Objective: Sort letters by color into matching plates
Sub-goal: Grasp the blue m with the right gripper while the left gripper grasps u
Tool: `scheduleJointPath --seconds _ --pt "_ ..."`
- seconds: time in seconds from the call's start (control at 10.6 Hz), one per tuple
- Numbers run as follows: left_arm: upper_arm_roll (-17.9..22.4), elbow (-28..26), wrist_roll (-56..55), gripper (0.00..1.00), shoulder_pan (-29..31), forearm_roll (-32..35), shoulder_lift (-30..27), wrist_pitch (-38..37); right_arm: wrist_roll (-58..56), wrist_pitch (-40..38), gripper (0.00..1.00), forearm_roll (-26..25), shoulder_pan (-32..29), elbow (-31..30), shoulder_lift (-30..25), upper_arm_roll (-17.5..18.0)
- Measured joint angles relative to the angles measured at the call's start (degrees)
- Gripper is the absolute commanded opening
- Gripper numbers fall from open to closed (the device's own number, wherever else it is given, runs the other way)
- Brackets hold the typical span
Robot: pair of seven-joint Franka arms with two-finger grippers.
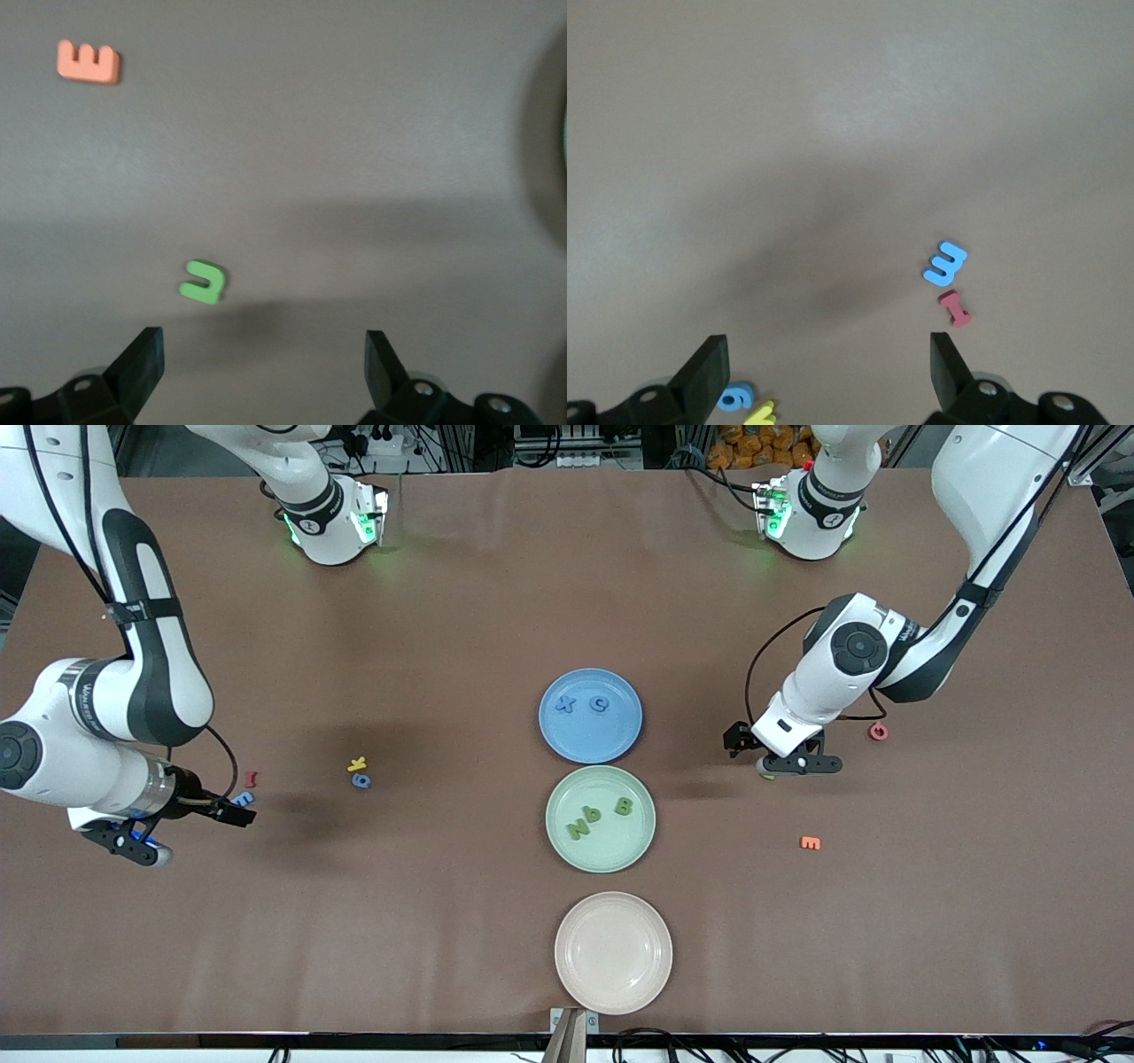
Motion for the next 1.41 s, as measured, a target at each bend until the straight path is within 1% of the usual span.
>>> scheduleJointPath --seconds 0.19,0.47,0.66,0.75,0.94,1.13,1.22,1.32,1.41 --pt "-0.01 -0.19 0.11 1.00 0.66 5.40 0.24 0.03 6.44 4.10 1.00 0.00 -0.49 -2.56 0.02 -0.15" --pt "0.18 -0.38 2.39 1.00 1.22 10.57 1.99 0.03 8.54 14.23 0.99 0.00 -2.56 -9.30 0.22 -0.40" --pt "0.33 -0.38 7.35 1.00 3.33 10.99 3.74 0.07 8.51 17.60 0.97 -0.01 -3.92 -12.22 0.58 -0.43" --pt "0.36 -0.34 8.80 1.00 4.32 11.02 4.44 0.20 8.50 18.13 0.93 -0.02 -4.34 -12.87 0.65 -0.47" --pt "0.35 -0.17 9.68 1.00 4.76 11.12 5.28 0.34 8.16 20.72 0.89 -0.03 -4.96 -14.10 1.19 -0.48" --pt "0.54 0.28 11.53 1.00 4.75 11.15 6.04 0.34 6.89 23.60 0.86 -0.03 -5.62 -14.95 2.97 -0.48" --pt "0.84 0.69 12.35 0.93 4.75 11.15 6.46 0.34 6.41 24.94 0.82 -0.03 -5.84 -15.25 3.77 -0.48" --pt "1.05 1.11 12.99 0.92 4.75 11.15 6.97 0.34 6.19 25.69 0.75 -0.03 -5.94 -15.42 4.31 -0.48" --pt "1.17 1.58 13.32 0.92 4.74 11.16 7.59 0.34 5.98 26.30 0.65 -0.03 -5.95 -15.47 4.73 -0.48"
